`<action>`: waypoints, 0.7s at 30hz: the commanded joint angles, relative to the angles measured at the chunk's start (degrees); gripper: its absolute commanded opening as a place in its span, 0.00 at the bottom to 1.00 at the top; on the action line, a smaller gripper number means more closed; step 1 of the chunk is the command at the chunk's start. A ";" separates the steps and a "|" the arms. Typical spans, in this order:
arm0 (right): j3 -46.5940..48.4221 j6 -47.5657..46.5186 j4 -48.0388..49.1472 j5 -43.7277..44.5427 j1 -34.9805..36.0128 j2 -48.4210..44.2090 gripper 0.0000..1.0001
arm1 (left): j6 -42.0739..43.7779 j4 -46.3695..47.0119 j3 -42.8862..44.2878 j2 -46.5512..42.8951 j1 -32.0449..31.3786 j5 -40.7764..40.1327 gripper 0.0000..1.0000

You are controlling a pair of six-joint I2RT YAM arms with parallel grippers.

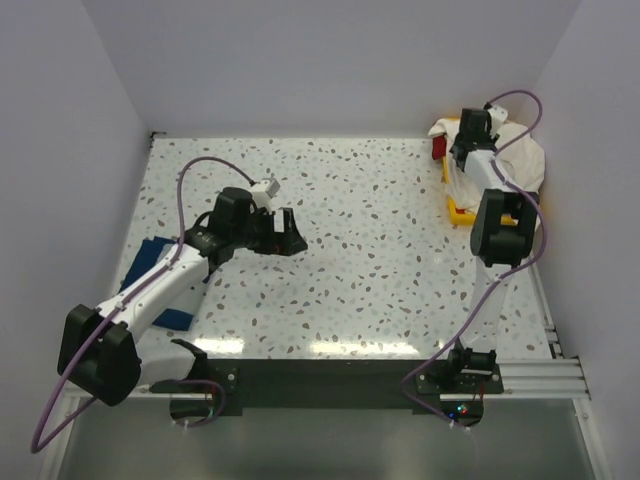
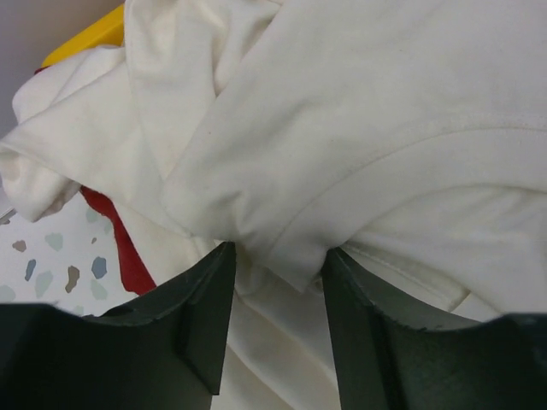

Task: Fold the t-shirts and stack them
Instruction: Grab the tshirt from the pile

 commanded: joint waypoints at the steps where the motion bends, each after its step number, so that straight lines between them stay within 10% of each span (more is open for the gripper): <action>1: -1.18 -0.06 5.15 2.44 -0.65 -2.19 0.47 | 1.87 0.53 1.66 0.72 0.60 2.48 1.00; 9: -0.99 -2.27 4.00 1.38 -1.35 -5.15 0.03 | 1.60 1.59 0.52 0.98 0.60 3.80 1.00; 21: -19.01 -2.27 9.98 3.31 0.84 -27.57 0.00 | 1.08 2.82 0.34 0.37 0.69 5.56 1.00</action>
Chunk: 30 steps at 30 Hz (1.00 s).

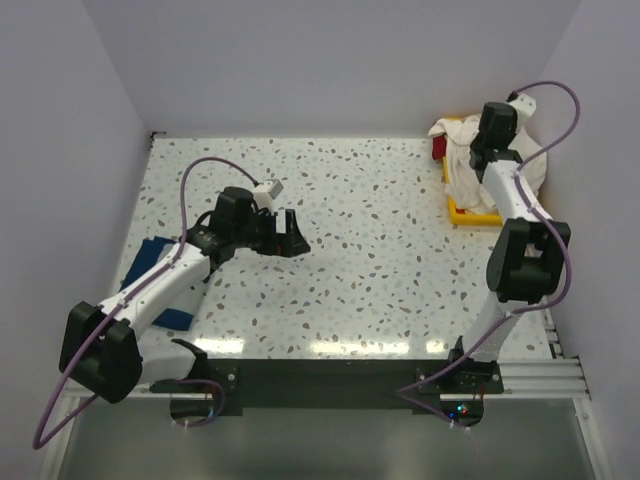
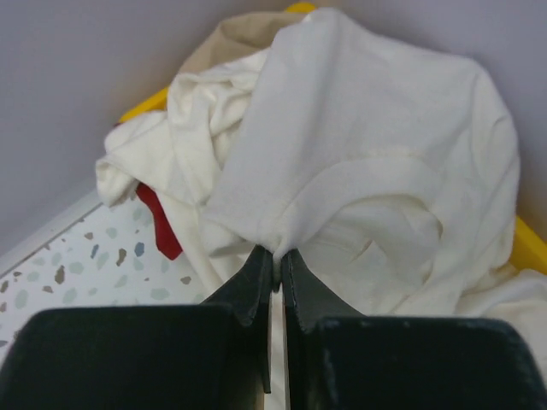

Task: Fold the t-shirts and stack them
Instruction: Grab the tshirt from the pile, then move the tshirt to the center of the board

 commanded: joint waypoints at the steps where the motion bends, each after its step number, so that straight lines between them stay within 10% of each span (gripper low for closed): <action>1: -4.39 -1.39 6.12 4.01 2.96 -10.20 0.00 | 0.51 2.23 0.54 -0.86 0.47 1.71 1.00; 14: 17.90 -12.56 -6.17 -10.29 15.53 -25.60 0.00 | -5.20 5.65 -0.69 -3.58 0.47 2.06 1.00; 30: 44.64 9.40 -5.66 -32.90 18.18 -24.55 0.00 | -13.03 13.39 -5.44 -7.54 0.47 -2.42 1.00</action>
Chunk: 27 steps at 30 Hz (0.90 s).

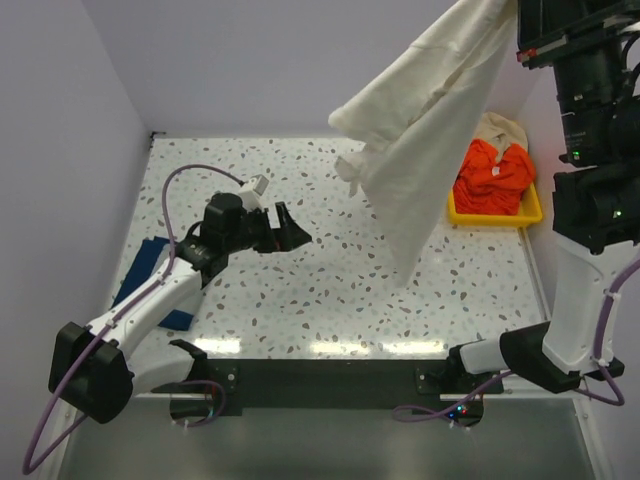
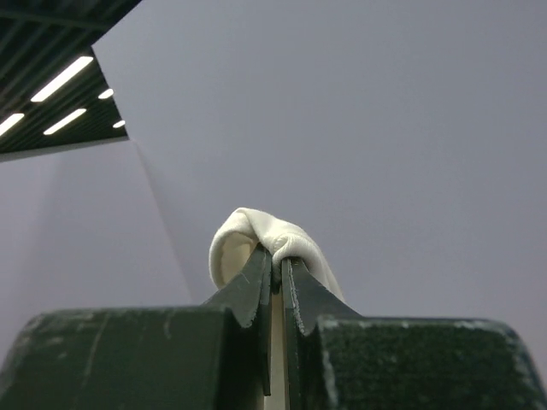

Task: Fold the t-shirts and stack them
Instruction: Move the tshirt to the center of the board

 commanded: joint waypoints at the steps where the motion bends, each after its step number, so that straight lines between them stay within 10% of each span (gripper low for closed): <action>1: -1.32 5.76 1.88 -3.12 0.06 2.79 0.00 | -1.75 3.62 -0.17 -1.00 0.47 -1.57 1.00; 10: -27.21 10.75 2.76 -6.89 -8.45 6.47 0.00 | -1.22 1.51 -1.92 0.14 0.47 -4.47 1.00; 18: -42.24 6.47 -7.26 -8.06 -11.64 15.12 0.61 | -1.40 3.88 -7.98 1.28 -1.54 -5.78 0.91; 27: -64.69 -0.48 -10.86 7.42 -0.92 0.16 0.65 | -0.52 8.89 -9.49 11.71 -14.55 -11.23 0.85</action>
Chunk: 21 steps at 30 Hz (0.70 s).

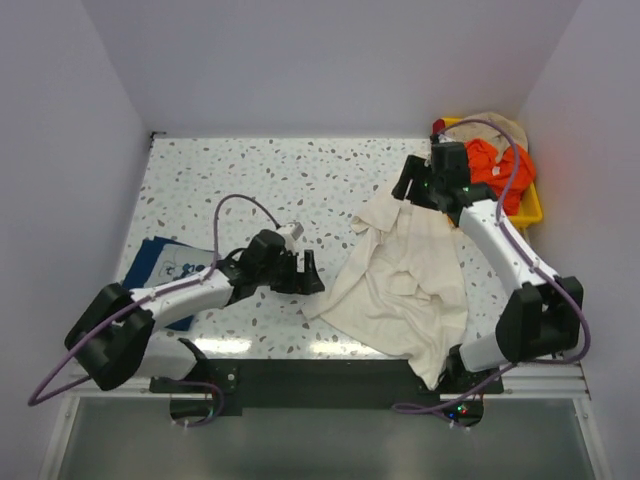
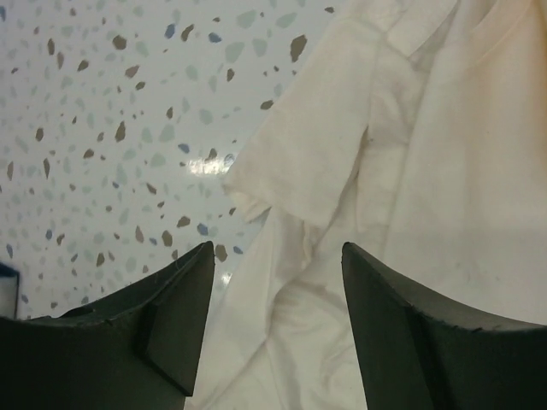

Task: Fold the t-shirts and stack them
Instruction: Move the tshirt to the center of the board

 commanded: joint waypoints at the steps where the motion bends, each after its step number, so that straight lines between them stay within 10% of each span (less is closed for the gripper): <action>1: -6.24 -3.67 0.72 5.57 2.78 -6.92 0.65 | 0.75 5.72 1.09 6.09 -3.56 -2.80 0.85; 11: -18.67 -4.20 -0.15 7.05 5.24 -11.41 0.62 | 1.63 6.51 7.86 19.99 -9.46 -5.01 0.81; 21: -21.66 -4.37 1.25 10.49 7.01 -5.17 0.60 | 0.76 -1.73 14.88 26.41 -9.74 -10.52 0.00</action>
